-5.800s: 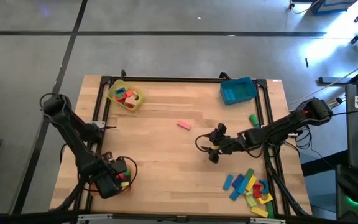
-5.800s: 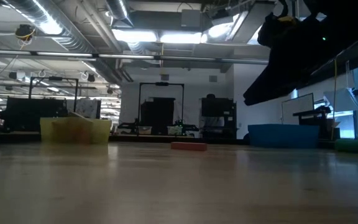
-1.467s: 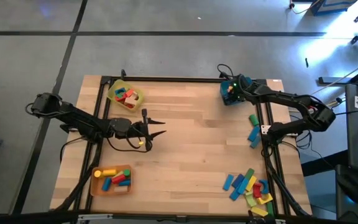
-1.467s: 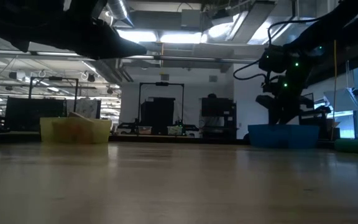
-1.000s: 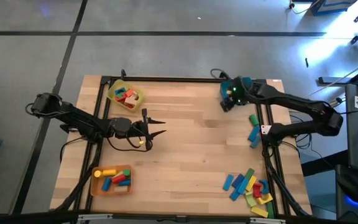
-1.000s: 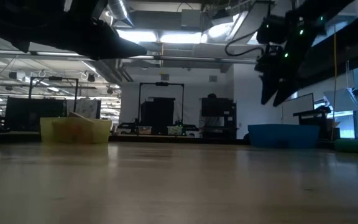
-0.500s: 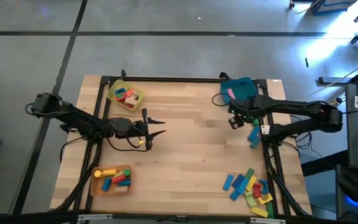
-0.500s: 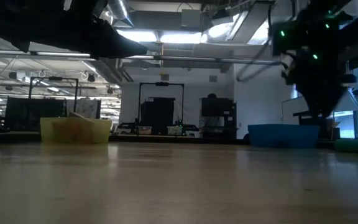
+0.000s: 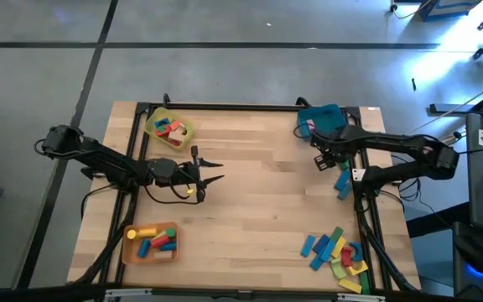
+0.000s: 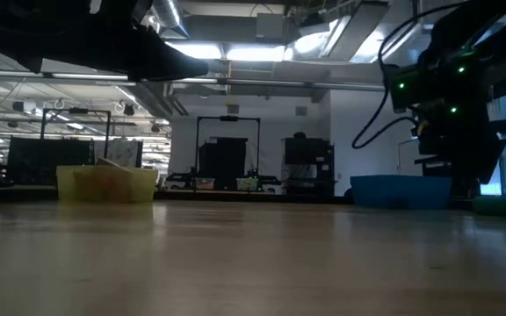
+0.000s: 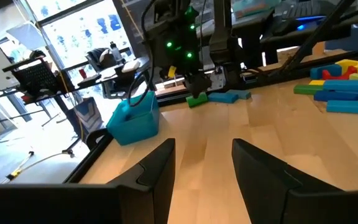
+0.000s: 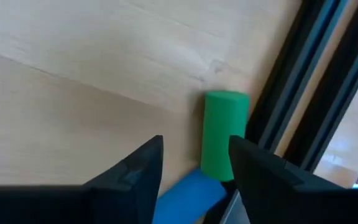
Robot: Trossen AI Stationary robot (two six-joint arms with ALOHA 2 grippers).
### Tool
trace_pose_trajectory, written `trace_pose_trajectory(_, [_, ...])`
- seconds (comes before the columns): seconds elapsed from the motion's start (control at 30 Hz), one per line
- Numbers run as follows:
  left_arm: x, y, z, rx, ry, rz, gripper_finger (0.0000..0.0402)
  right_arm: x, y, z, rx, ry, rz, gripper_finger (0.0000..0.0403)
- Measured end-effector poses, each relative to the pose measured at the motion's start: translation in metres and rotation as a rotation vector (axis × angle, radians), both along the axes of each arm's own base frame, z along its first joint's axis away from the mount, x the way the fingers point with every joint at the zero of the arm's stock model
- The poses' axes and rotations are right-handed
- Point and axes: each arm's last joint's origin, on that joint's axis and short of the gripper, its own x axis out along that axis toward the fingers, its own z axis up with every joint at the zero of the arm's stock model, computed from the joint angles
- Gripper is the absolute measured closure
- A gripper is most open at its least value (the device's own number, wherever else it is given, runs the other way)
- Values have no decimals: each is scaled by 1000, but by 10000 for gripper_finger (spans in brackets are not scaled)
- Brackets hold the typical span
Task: Sort blocks by size
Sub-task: Put the green cylindrical block into the light orange bin
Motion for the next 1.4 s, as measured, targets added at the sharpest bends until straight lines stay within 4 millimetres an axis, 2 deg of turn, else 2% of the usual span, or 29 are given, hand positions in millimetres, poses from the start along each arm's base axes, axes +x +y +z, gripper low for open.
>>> trace_pose_trajectory(0.3, [0,0,0,0,2,0,259,-6,-25,-22,61,144,-82,219])
trace_pose_trajectory(0.67, [0,0,-1,0,5,0,259,4,-29,-47,264,142,-59,220])
trace_pose_trajectory(0.83, [0,0,-1,1,11,0,259,6,-30,-49,282,127,-25,225])
trace_pose_trajectory(1.03, [0,0,-1,1,10,0,259,5,-29,-48,296,129,-4,269])
trace_pose_trajectory(1.3, [0,0,-1,1,10,0,259,8,-25,-43,275,117,54,265])
trace_pose_trajectory(1.4, [0,0,-1,1,8,0,259,16,-20,-35,271,44,68,262])
